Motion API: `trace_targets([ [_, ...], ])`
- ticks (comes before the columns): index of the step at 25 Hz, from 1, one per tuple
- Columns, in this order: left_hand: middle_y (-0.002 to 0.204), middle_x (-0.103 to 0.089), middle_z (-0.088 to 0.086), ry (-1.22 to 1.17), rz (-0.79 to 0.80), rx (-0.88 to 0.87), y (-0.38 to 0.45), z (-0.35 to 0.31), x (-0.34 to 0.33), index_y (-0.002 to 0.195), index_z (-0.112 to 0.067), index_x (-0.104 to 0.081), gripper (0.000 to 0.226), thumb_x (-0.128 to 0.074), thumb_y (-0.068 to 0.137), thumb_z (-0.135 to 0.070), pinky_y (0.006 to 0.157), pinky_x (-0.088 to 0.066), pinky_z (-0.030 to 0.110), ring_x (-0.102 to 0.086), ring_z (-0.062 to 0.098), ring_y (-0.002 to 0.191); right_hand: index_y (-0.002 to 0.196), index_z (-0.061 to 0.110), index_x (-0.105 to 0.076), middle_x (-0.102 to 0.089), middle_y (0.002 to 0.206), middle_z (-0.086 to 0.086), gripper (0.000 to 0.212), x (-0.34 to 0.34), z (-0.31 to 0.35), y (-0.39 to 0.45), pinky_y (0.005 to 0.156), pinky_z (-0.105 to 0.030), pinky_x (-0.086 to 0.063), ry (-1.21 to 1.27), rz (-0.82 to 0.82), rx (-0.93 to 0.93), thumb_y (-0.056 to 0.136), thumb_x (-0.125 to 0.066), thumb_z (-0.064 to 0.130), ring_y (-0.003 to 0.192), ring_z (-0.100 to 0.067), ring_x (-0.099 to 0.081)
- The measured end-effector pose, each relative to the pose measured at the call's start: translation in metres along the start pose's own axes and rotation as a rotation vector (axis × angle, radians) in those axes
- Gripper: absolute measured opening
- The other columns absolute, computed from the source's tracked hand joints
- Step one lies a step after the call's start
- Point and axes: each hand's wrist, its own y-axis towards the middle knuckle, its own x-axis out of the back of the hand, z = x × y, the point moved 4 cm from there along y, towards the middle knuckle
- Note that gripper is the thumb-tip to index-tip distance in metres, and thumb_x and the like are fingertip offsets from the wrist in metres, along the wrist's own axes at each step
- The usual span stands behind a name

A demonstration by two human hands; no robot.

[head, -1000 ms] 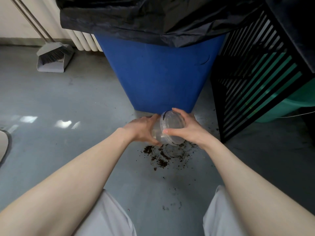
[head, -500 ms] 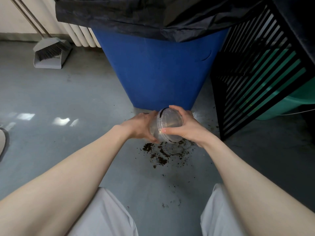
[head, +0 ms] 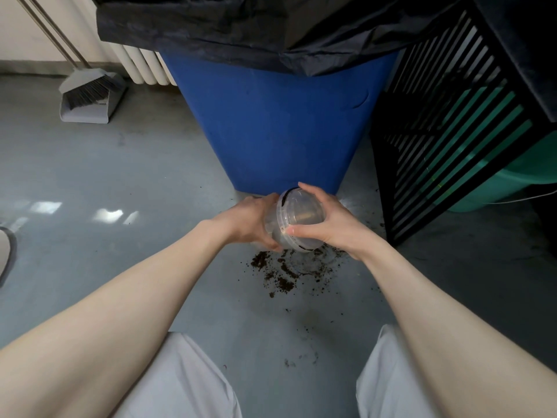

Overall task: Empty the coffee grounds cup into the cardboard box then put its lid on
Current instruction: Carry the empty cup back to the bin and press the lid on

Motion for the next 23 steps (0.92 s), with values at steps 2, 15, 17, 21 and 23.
trace_targets([
  [2,0.147,-0.058,0.004,-0.004,-0.001,-0.002,0.000,-0.001,0.001,0.152,-0.024,-0.039,0.112,-0.097,0.059,-0.045,0.113,-0.046,0.041,-0.053,0.027,0.136,0.146,0.052,-0.033,-0.036,0.155,0.011,0.102,0.000,0.000,0.000,0.117,-0.042,-0.036,0.002,0.012,0.015,0.060,-0.088,0.052,0.140,-0.012,-0.039],
  [15,0.152,-0.056,0.003,-0.052,0.024,0.020,0.002,0.001,0.001,0.157,-0.022,-0.036,0.117,-0.099,0.060,-0.041,0.118,-0.042,0.041,-0.052,0.025,0.141,0.147,0.057,-0.029,-0.010,0.166,0.020,0.104,-0.002,0.005,0.000,0.118,-0.030,-0.018,-0.072,0.044,0.101,0.062,-0.089,0.048,0.150,-0.001,-0.013],
  [17,0.154,-0.054,0.004,-0.022,0.017,0.022,0.006,0.001,0.002,0.158,-0.022,-0.032,0.120,-0.098,0.060,-0.043,0.118,-0.042,0.039,-0.050,0.026,0.141,0.148,0.059,-0.022,-0.013,0.165,0.021,0.111,-0.001,0.006,0.001,0.117,-0.030,-0.021,-0.036,0.029,0.100,0.060,-0.090,0.050,0.149,-0.001,-0.016],
  [21,0.138,-0.065,0.000,-0.055,-0.027,0.028,0.010,0.004,0.007,0.150,-0.026,-0.037,0.112,-0.098,0.058,-0.045,0.103,-0.050,0.032,-0.061,0.024,0.126,0.151,0.053,-0.020,-0.022,0.160,0.024,0.104,0.011,0.008,0.004,0.111,-0.024,-0.028,0.192,-0.087,0.077,0.068,-0.084,0.055,0.142,0.006,-0.022],
  [23,0.129,-0.068,-0.005,-0.084,-0.059,0.022,0.010,0.006,0.010,0.145,-0.028,-0.040,0.107,-0.097,0.057,-0.046,0.098,-0.051,0.030,-0.064,0.021,0.118,0.152,0.042,-0.029,-0.023,0.164,0.014,0.087,0.018,0.007,0.006,0.120,-0.035,-0.027,0.287,-0.168,0.055,0.081,-0.079,0.040,0.148,-0.004,-0.023],
])
